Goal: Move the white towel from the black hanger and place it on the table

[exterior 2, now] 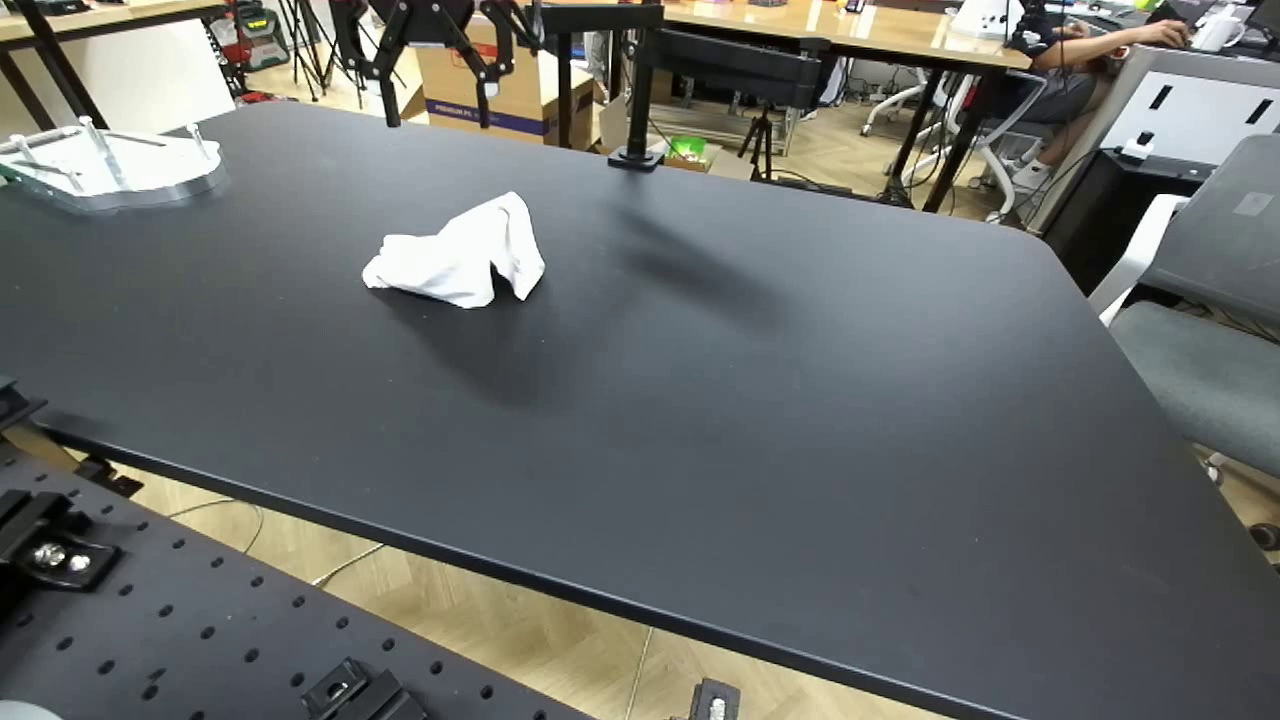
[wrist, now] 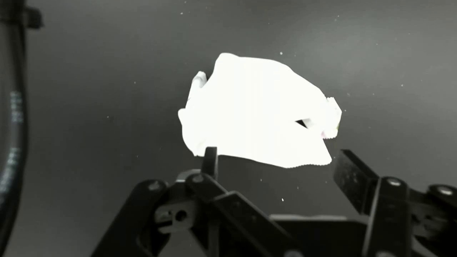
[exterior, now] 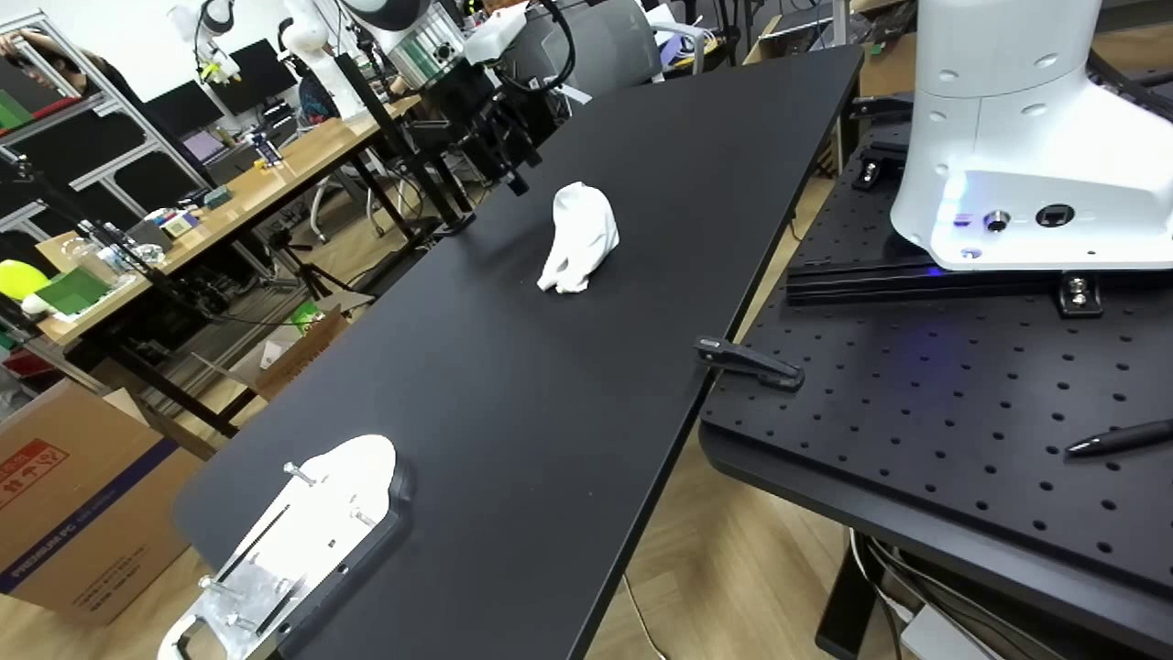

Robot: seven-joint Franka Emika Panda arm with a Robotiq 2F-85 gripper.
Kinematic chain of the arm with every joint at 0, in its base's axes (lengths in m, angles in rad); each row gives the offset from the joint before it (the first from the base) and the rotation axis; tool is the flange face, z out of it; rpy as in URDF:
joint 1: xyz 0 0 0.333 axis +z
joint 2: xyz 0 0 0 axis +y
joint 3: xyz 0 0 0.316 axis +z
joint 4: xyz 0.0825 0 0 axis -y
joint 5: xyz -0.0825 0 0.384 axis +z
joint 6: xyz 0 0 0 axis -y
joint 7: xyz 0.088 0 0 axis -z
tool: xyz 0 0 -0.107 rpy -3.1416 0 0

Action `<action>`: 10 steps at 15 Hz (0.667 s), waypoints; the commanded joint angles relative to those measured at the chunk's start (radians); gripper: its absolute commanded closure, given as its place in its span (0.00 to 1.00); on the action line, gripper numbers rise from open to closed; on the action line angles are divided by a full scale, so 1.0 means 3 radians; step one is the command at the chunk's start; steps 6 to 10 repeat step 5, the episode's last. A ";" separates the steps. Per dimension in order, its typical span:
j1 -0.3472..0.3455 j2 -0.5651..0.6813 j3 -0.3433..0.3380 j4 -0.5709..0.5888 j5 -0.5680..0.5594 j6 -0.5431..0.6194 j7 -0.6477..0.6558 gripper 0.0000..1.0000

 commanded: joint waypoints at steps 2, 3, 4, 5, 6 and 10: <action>0.0034 -0.0124 0.0038 -0.0020 0.0020 0.0035 0.0000 0.02; 0.0044 -0.0179 0.0058 -0.0030 0.0044 0.0036 0.0000 0.00; 0.0050 -0.0220 0.0068 -0.0044 0.0052 0.0036 -0.0001 0.00; 0.0051 -0.0243 0.0071 -0.0061 0.0053 0.0036 -0.0001 0.00; 0.0051 -0.0243 0.0071 -0.0061 0.0053 0.0036 -0.0001 0.00; 0.0051 -0.0243 0.0071 -0.0061 0.0053 0.0036 -0.0001 0.00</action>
